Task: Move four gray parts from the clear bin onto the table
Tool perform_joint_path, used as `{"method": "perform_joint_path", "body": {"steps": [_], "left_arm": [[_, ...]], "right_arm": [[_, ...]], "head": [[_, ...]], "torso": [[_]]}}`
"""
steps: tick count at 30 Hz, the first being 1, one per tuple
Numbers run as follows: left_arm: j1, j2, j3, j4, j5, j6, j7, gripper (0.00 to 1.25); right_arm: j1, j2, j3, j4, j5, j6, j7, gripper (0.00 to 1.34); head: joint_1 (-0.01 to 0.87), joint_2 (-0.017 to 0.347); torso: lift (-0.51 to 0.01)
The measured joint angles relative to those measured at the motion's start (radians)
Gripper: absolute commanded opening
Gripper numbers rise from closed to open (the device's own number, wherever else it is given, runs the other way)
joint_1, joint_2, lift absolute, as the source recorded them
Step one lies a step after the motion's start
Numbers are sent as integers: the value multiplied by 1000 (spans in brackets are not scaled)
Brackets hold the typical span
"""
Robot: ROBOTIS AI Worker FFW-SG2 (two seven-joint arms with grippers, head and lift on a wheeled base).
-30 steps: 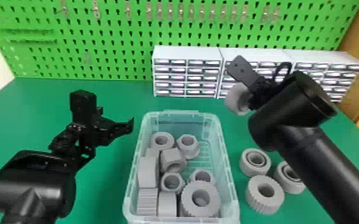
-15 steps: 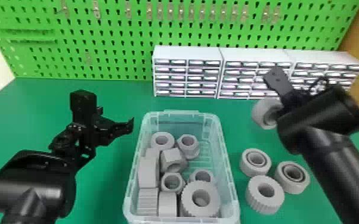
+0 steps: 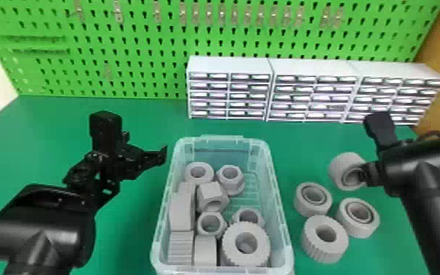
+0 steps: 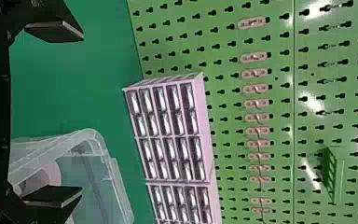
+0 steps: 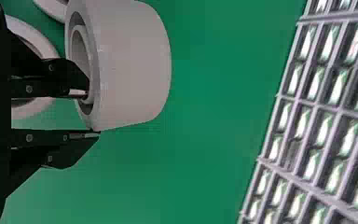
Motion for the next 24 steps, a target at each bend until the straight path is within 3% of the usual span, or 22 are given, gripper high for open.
{"method": "perform_joint_path", "body": {"steps": [13,24], "left_arm": [[1,2,-7,1,-7,4,-6,1123],[1,5,-12,2,-8,10,-9,1123]], "right_arm": [[-43,19,-143,27,-238,86,-229,327],[-33,86,-300,63,-581,-47,-530,327]], "head": [[686,26],[686,26]], "torso": [[-50],[-50]]}}
